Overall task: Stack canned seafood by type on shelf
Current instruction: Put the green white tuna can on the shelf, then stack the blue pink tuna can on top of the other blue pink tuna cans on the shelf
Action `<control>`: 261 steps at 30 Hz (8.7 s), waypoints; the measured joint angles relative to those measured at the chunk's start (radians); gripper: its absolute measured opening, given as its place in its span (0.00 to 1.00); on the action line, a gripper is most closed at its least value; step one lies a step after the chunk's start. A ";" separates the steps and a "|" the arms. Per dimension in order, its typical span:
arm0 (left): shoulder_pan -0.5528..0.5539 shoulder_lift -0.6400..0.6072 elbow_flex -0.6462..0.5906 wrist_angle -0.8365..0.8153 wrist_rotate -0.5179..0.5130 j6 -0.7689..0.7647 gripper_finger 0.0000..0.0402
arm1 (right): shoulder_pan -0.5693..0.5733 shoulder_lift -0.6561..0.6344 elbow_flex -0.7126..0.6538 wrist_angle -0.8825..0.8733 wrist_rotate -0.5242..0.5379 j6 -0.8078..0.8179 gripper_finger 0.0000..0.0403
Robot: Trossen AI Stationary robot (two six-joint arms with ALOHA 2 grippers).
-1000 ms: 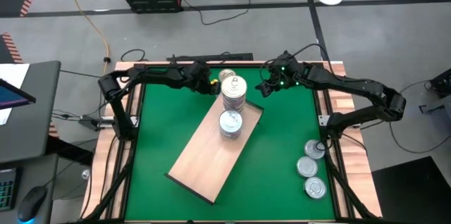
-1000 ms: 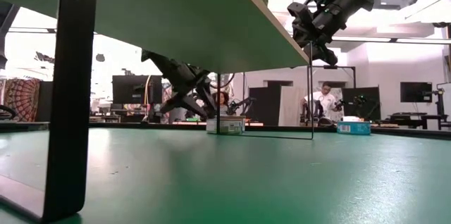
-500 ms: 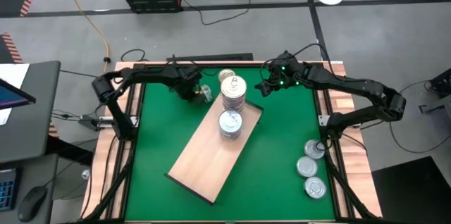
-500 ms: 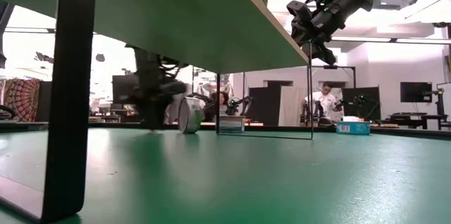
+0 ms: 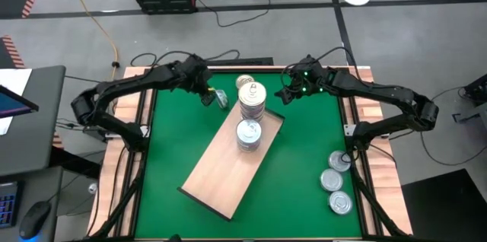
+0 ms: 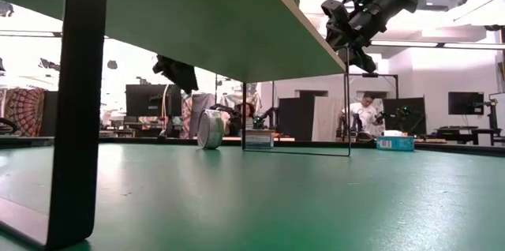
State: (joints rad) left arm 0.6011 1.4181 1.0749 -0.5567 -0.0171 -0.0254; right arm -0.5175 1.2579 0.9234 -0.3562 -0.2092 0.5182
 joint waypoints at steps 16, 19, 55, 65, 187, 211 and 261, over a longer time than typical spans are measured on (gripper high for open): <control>0.022 0.227 0.027 0.201 0.077 -0.395 0.76 | 0.002 0.000 0.000 0.054 -0.002 0.013 0.42; 0.014 0.254 0.030 0.185 0.057 -0.394 0.76 | 0.011 0.000 0.000 0.052 -0.001 0.016 0.42; -0.318 -0.042 0.027 -0.365 -0.320 -0.920 0.76 | 0.018 0.000 0.000 0.063 0.031 -0.003 0.42; -0.327 0.162 0.016 -0.342 -0.394 -0.990 0.76 | 0.018 0.000 0.000 0.063 -0.005 -0.004 0.42; -0.542 -0.594 -0.426 0.394 -0.257 -0.487 0.61 | 0.096 -0.004 0.033 0.010 0.052 0.174 0.42; 0.090 -0.272 -0.436 0.703 0.111 -0.541 0.61 | -0.133 0.342 0.079 0.235 -0.022 0.168 0.42; 0.120 -0.280 -0.435 0.706 0.090 -0.653 0.61 | -0.189 0.811 0.548 -0.176 -0.114 -0.764 0.31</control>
State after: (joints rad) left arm 0.7208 1.1378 0.6403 0.1490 0.0730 -0.6781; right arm -0.7060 2.0690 1.4718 -0.5321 -0.3234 -0.2459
